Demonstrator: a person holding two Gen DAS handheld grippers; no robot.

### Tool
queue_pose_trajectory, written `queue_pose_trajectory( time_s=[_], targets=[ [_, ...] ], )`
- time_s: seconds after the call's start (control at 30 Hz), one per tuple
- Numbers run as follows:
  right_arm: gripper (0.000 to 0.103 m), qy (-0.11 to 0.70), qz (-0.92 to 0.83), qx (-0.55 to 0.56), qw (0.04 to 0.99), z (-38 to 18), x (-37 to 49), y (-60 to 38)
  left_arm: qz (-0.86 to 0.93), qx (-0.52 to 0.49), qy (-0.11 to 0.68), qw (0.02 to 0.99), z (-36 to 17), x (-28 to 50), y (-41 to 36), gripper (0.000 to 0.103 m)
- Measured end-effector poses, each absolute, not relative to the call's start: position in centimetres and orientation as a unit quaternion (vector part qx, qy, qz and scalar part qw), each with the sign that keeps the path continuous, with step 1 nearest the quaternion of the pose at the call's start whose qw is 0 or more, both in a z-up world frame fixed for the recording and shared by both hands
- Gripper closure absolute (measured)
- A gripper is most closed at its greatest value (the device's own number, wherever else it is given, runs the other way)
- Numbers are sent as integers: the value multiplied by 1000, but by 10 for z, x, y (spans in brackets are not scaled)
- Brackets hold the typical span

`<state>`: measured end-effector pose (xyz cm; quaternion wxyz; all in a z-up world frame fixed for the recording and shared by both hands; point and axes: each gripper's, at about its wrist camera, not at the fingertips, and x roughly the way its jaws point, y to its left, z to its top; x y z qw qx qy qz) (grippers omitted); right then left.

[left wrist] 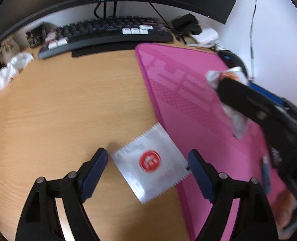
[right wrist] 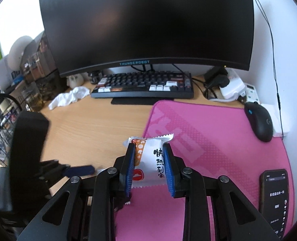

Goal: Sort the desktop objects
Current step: 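Grasp the white red-logo packet with the left tool while the right holds its packet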

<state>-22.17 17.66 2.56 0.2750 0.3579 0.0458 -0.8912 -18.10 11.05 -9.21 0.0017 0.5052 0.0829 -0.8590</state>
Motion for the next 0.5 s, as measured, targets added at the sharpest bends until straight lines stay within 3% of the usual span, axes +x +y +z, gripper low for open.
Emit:
queue_pose_trajectory(
  time_s=[0.03,0.23,0.3,0.43,0.5],
  targets=[
    [76,43,-891,357,277,26,-222,178,-861,505,66,12,-93,-182,114,22],
    [75,32,-890,354,285,25,-221,185,-864,502,35,-23,-88,-181,126,66],
    [75,31,-889,356,288,24,-219,184,-863,503,28,-31,-87,-182,127,70],
    [75,33,-887,355,294,23,-216,181,-864,503,7,-28,-83,-176,130,88],
    [75,35,-887,355,293,22,-215,181,-868,496,-4,-16,-80,-173,126,89]
  ],
)
